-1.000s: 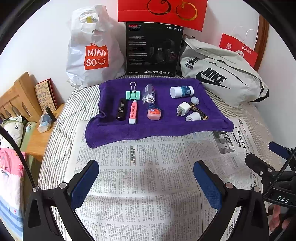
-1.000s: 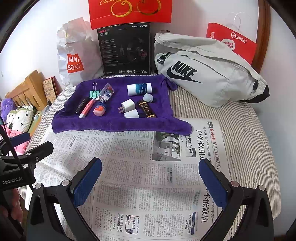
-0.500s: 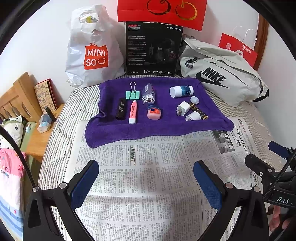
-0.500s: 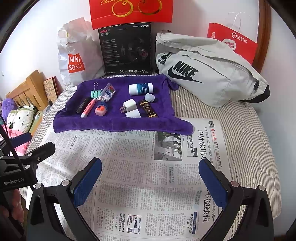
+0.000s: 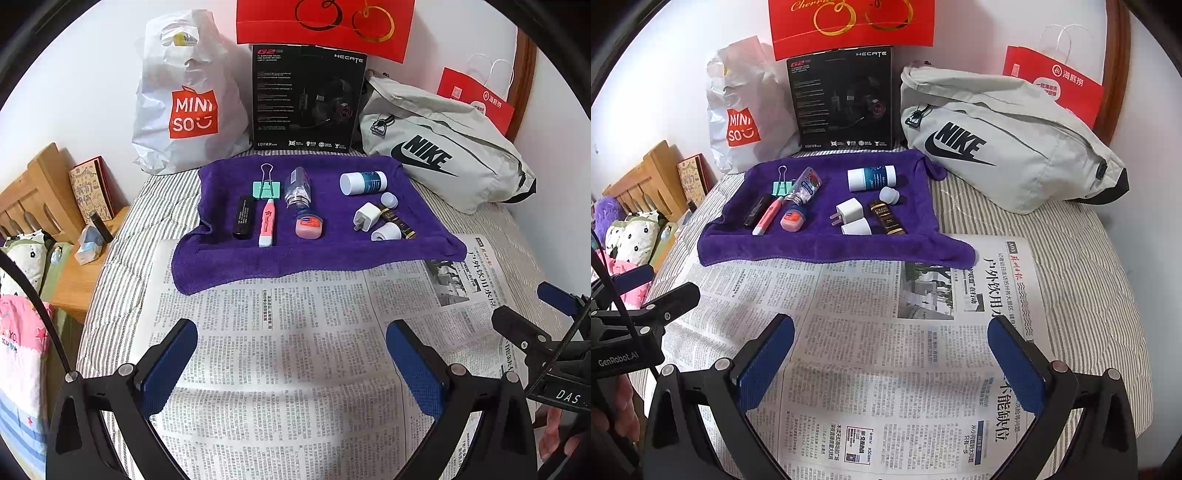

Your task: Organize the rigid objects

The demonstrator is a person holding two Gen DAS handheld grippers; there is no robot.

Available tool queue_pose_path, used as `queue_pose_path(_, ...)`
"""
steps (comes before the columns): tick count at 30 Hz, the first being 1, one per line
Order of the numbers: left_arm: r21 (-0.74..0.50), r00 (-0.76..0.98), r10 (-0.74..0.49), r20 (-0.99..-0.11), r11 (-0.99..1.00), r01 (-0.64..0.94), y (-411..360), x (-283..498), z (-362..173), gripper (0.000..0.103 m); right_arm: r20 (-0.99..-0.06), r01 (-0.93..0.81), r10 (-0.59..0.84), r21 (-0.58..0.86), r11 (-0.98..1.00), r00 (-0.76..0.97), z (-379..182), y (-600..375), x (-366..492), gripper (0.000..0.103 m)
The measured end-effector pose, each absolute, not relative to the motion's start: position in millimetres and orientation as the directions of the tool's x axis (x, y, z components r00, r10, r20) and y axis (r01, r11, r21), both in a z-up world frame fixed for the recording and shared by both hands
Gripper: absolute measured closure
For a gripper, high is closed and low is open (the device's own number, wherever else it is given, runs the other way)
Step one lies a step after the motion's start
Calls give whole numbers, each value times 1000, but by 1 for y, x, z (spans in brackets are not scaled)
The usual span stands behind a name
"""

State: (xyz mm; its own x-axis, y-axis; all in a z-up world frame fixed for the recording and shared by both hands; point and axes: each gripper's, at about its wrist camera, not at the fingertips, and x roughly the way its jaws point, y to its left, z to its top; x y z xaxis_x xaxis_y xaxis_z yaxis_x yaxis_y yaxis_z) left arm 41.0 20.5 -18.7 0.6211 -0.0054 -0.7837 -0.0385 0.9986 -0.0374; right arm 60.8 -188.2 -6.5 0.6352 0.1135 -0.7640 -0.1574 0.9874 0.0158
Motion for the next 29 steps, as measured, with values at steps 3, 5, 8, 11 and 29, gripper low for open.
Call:
queue_pose_path(3, -40, 622, -7, -783, 998, -39, 21, 41, -18, 0, -765, -157, 113, 16, 987, 634, -7, -188, 61, 0)
queue_pose_path(5, -40, 622, -6, -783, 998, -40, 21, 41, -18, 0, -765, -156, 112, 15, 988, 634, -7, -189, 61, 0)
queue_pose_path(8, -39, 622, -7, -783, 999, -38, 22, 41, -18, 0, -765, -157, 112, 15, 988, 634, -7, -189, 61, 0)
queue_pose_path(11, -39, 622, -8, -783, 999, -37, 23, 41, -18, 0, -765, -157, 113, 15, 987, 634, -7, -189, 61, 0)
queue_pose_path(29, -52, 620, -17, -785, 998, -39, 25, 45, -18, 0, -771, -160, 111, 12, 987, 627, -9, -189, 64, 0)
